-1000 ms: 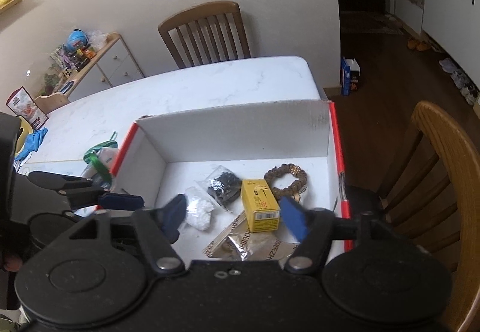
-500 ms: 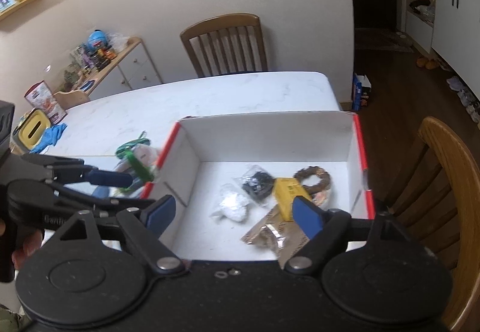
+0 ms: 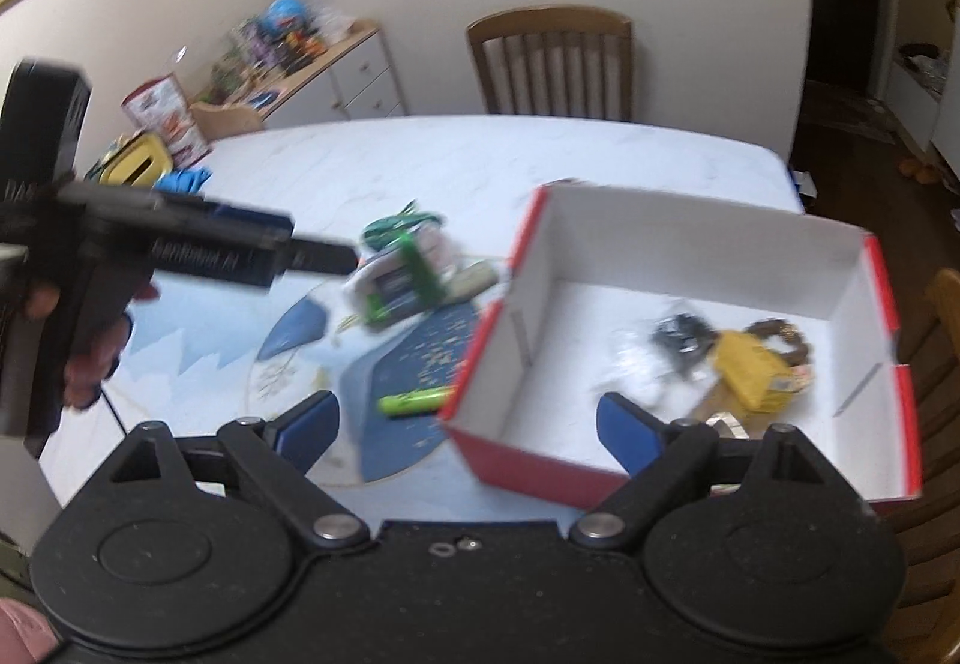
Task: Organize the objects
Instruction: 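Withdraw both tools from the box back toward the item pile, then grasp the teal egg-shaped object with the left tool while the right tool grasps the lime green marker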
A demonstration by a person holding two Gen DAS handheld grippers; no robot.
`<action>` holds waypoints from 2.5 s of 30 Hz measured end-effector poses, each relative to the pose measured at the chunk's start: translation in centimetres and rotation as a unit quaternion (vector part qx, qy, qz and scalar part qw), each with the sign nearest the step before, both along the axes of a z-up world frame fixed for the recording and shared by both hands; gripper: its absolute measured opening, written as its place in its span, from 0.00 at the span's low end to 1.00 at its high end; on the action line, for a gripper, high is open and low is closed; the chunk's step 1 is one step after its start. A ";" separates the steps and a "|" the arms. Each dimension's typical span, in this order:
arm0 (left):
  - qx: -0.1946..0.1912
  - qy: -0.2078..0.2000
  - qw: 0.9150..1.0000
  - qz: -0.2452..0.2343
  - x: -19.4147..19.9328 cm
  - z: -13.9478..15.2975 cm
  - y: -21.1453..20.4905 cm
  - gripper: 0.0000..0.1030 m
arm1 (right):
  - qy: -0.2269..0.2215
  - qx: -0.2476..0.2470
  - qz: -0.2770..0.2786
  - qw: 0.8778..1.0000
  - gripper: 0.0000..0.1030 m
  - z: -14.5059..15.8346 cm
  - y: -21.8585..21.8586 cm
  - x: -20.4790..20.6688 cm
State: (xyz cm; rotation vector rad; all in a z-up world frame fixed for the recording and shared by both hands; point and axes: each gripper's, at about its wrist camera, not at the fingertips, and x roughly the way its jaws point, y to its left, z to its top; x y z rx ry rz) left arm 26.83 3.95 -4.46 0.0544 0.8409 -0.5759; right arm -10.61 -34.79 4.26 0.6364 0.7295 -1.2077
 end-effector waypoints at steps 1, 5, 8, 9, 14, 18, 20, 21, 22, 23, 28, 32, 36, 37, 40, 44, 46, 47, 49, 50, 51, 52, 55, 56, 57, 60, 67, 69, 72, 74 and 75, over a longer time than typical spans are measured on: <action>0.002 -0.006 1.000 0.001 0.0 -0.2 0.6 0.77 | 0.002 0.004 0.002 1.000 0.89 -0.3 -0.1 0.8; 0.009 -0.019 1.000 -0.001 -0.4 -1.7 3.0 0.78 | 0.010 0.012 0.002 1.000 0.89 -1.4 -0.6 3.5; 0.013 -0.021 1.000 -0.005 -0.9 -3.2 4.5 0.78 | 0.018 0.018 -0.004 1.000 0.89 -2.1 -1.1 5.2; 0.014 -0.022 1.000 -0.006 -1.1 -3.7 5.1 0.78 | 0.021 0.020 -0.008 1.000 0.89 -2.3 -1.4 5.7; 0.016 -0.021 1.000 -0.012 -2.6 -6.3 7.4 0.78 | 0.020 0.039 -0.037 0.998 0.89 -3.6 -2.8 7.5; 0.020 -0.013 0.999 -0.021 -3.8 -8.3 8.3 0.78 | 0.007 0.059 -0.060 0.996 0.89 -4.5 -4.1 9.0; 0.021 -0.009 0.999 -0.027 -4.3 -9.1 8.4 0.78 | 0.004 0.067 -0.068 0.995 0.89 -5.0 -4.8 9.7; 0.020 -0.008 0.999 -0.031 -4.6 -9.5 8.3 0.78 | 0.006 0.071 -0.077 0.995 0.89 -5.2 -5.1 10.0; 0.018 -0.007 0.999 -0.035 -4.8 -9.9 8.3 0.78 | 0.006 0.076 -0.087 0.993 0.89 -5.6 -5.5 10.2; 0.015 -0.005 0.999 -0.039 -5.1 -10.2 8.2 0.78 | 0.005 0.082 -0.095 0.992 0.89 -5.9 -5.9 10.3; 0.012 -0.008 0.998 -0.058 -6.1 -11.7 7.3 0.78 | -0.013 0.109 -0.148 0.983 0.89 -7.8 -8.1 10.6; 0.020 -0.016 0.997 -0.068 -6.7 -12.6 6.5 0.78 | -0.029 0.135 -0.196 0.971 0.86 -9.3 -9.5 10.0; 0.012 -0.008 0.998 -0.067 -7.1 -13.5 6.3 0.78 | -0.028 0.154 -0.223 0.962 0.86 -10.6 -10.5 10.0; 0.012 -0.007 0.998 -0.064 -7.1 -13.6 6.2 0.78 | -0.027 0.157 -0.234 0.959 0.83 -11.0 -10.7 9.9; 0.011 -0.002 0.998 -0.064 -7.2 -14.2 6.1 0.78 | -0.032 0.174 -0.269 0.947 0.80 -12.2 -11.1 9.5; 0.015 0.000 0.998 -0.062 -7.3 -14.7 6.0 0.78 | -0.042 0.181 -0.307 0.933 0.74 -13.2 -11.5 8.9; 0.015 0.006 0.998 -0.058 -7.2 -15.0 6.0 0.77 | -0.042 0.181 -0.321 0.929 0.72 -13.5 -11.8 8.8; 0.014 0.004 0.998 -0.057 -7.3 -15.1 6.1 0.77 | -0.040 0.181 -0.328 0.926 0.71 -13.7 -11.9 8.7; 0.016 0.000 0.998 -0.060 -7.4 -15.2 6.0 0.77 | -0.037 0.181 -0.344 0.921 0.67 -14.0 -12.2 8.5; 0.016 -0.001 0.998 -0.059 -7.5 -15.2 6.0 0.77 | -0.037 0.183 -0.352 0.917 0.64 -14.1 -12.2 8.3; 0.015 -0.001 0.998 -0.060 -7.5 -15.2 6.0 0.77 | -0.039 0.185 -0.358 0.914 0.63 -14.3 -12.2 8.1; 0.015 -0.001 0.998 -0.061 -7.5 -15.2 5.9 0.77 | -0.040 0.187 -0.362 0.912 0.61 -14.5 -12.2 8.0; 0.025 -0.009 0.998 -0.061 -7.7 -15.2 5.7 0.75 | -0.035 0.189 -0.369 0.909 0.58 -14.9 -12.2 7.9; 0.034 -0.014 0.997 -0.063 -7.8 -15.2 5.5 0.74 | -0.029 0.186 -0.369 0.910 0.57 -14.9 -12.2 8.0; 0.040 -0.019 0.997 -0.065 -8.0 -15.3 5.4 0.72 | -0.024 0.186 -0.367 0.911 0.57 -14.8 -12.2 8.2; 0.044 -0.023 0.997 -0.066 -8.1 -15.2 5.4 0.63 | -0.017 0.184 -0.368 0.911 0.49 -14.7 -12.1 8.5; 0.044 -0.022 0.997 -0.060 -7.9 -14.9 5.5 0.37 | -0.004 0.186 -0.344 0.920 0.25 -14.5 -11.8 9.5; 0.043 -0.020 0.997 -0.060 -7.9 -14.9 5.6 0.33 | -0.005 0.187 -0.338 0.922 0.22 -14.5 -11.7 9.7; 0.039 -0.015 0.997 -0.060 -7.9 -14.9 5.7 0.29 | -0.008 0.187 -0.324 0.927 0.17 -14.4 -11.4 9.8; 0.035 -0.010 0.998 -0.059 -7.7 -14.8 5.9 0.29 | -0.007 0.178 -0.312 0.933 0.15 -14.2 -11.1 9.9; 0.031 -0.006 0.998 -0.058 -7.6 -14.8 6.0 0.29 | -0.009 0.175 -0.306 0.936 0.15 -14.3 -11.2 9.9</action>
